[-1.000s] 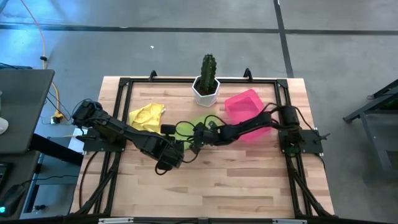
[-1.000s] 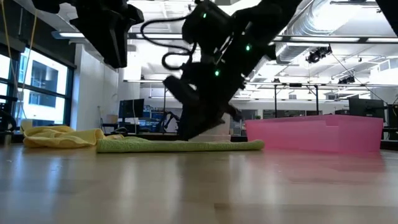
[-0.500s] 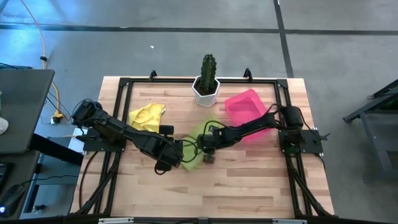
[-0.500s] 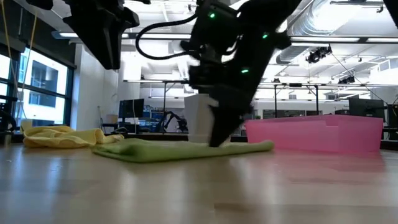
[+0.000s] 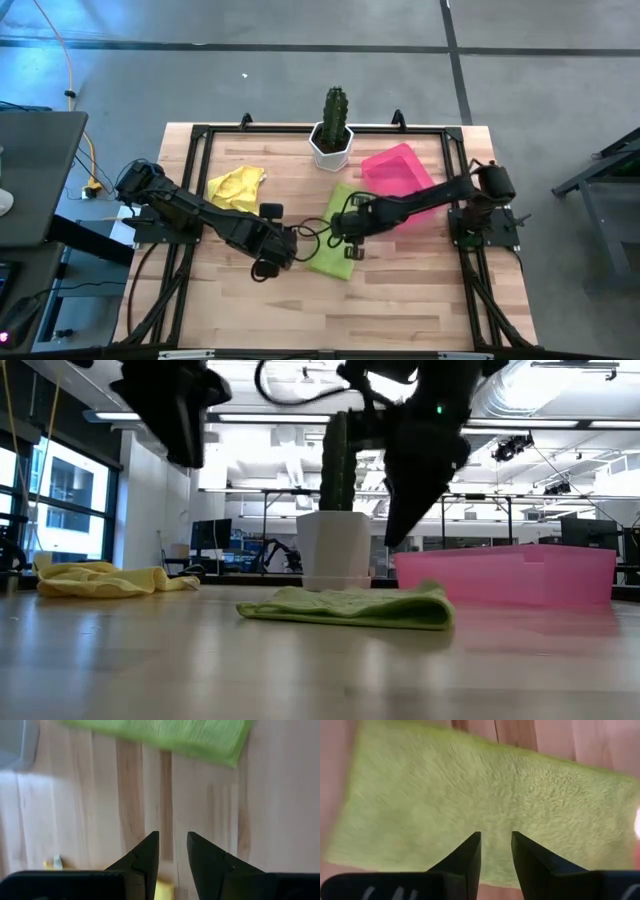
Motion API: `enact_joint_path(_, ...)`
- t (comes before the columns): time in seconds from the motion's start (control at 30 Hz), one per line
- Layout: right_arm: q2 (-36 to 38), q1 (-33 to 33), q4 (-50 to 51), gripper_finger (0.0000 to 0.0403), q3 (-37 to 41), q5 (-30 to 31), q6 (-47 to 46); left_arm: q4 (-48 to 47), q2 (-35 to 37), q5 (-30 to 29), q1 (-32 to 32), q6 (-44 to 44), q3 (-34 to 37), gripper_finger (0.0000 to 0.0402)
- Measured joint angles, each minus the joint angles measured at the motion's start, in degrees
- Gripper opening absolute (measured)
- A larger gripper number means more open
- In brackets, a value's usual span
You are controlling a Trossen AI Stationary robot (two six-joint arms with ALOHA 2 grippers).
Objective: Roll microfiber towels into tight, uniform cylinder then place into a basket
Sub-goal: Roll the green towel
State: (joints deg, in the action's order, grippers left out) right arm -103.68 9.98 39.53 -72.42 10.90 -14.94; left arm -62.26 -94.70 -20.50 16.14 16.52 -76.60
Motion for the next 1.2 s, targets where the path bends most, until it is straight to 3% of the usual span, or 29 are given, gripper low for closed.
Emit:
enact_joint_path(0.3,-2.7,4.4,-14.6,0.0101,6.4,11.5,-19.8,13.2,0.0,0.7,0.5,-12.0,0.0,0.0090)
enact_joint_path(0.57,-3.2,-1.1,-16.4,0.0101,9.8,24.5,-34.9,16.2,0.0,0.5,3.4,-4.5,0.0,0.0090)
enact_joint_path(0.63,-3.2,-3.0,-17.7,0.0101,10.3,23.9,-36.1,17.0,-0.4,0.0,4.2,-2.3,0.0,0.0090)
enact_joint_path(0.83,-3.2,-5.9,-28.0,0.0101,13.4,13.9,-31.1,17.7,-1.6,-2.2,6.8,-0.6,0.1,0.0090)
enact_joint_path(1.2,-3.7,-2.8,-33.2,0.0101,14.3,10.2,-27.0,19.2,-2.1,-2.9,10.0,-0.6,0.0,0.0090)
